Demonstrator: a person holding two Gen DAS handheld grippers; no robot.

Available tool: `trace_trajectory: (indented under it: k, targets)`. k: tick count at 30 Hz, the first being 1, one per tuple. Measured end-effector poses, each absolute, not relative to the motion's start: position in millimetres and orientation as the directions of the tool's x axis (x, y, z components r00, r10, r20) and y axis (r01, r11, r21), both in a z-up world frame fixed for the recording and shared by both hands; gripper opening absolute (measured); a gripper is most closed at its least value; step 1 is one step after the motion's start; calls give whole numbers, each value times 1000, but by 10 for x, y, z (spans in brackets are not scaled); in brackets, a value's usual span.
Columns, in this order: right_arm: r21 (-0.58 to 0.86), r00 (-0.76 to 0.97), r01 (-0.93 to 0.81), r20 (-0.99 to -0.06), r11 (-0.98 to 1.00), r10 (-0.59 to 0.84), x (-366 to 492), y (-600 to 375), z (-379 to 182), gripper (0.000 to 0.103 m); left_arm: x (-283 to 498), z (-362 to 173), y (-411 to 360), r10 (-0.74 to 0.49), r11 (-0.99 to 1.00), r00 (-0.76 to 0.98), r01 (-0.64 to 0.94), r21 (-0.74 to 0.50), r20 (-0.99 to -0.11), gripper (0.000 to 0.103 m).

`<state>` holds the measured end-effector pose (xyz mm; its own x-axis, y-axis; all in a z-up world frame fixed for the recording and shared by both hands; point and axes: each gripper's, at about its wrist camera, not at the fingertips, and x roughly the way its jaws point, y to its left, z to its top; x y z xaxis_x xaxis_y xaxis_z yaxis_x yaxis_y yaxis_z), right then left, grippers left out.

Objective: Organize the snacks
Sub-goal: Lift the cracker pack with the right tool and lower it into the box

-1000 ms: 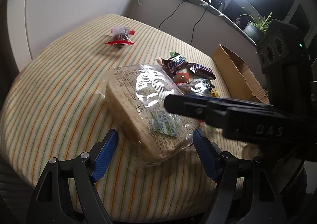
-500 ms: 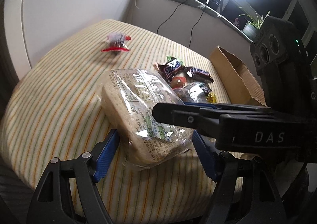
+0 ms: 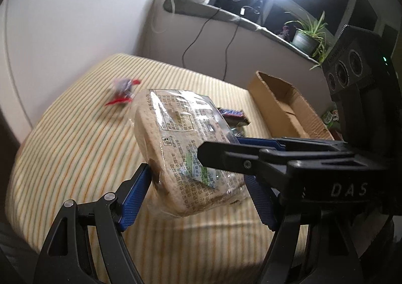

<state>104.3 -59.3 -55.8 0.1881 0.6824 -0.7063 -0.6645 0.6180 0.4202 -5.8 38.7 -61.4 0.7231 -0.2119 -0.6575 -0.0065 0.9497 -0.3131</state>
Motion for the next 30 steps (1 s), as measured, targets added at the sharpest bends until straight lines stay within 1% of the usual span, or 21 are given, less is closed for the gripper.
trace_trajectory:
  k: [15, 25, 30]
  targets:
    - [398, 342, -583, -670, 708, 658, 1401, -1432, -255, 49, 501, -371, -320, -305, 947, 733, 164, -276, -608, 76]
    - [380, 435, -511, -659, 771, 613, 1642, -2043, -213, 49, 947, -298, -892, -375, 927, 710, 267, -265, -597, 76]
    - [361, 468, -472, -671, 804, 575, 1775, -2348, -261, 49, 1160, -341, -1210, -407, 913, 683, 312, -262, -606, 76]
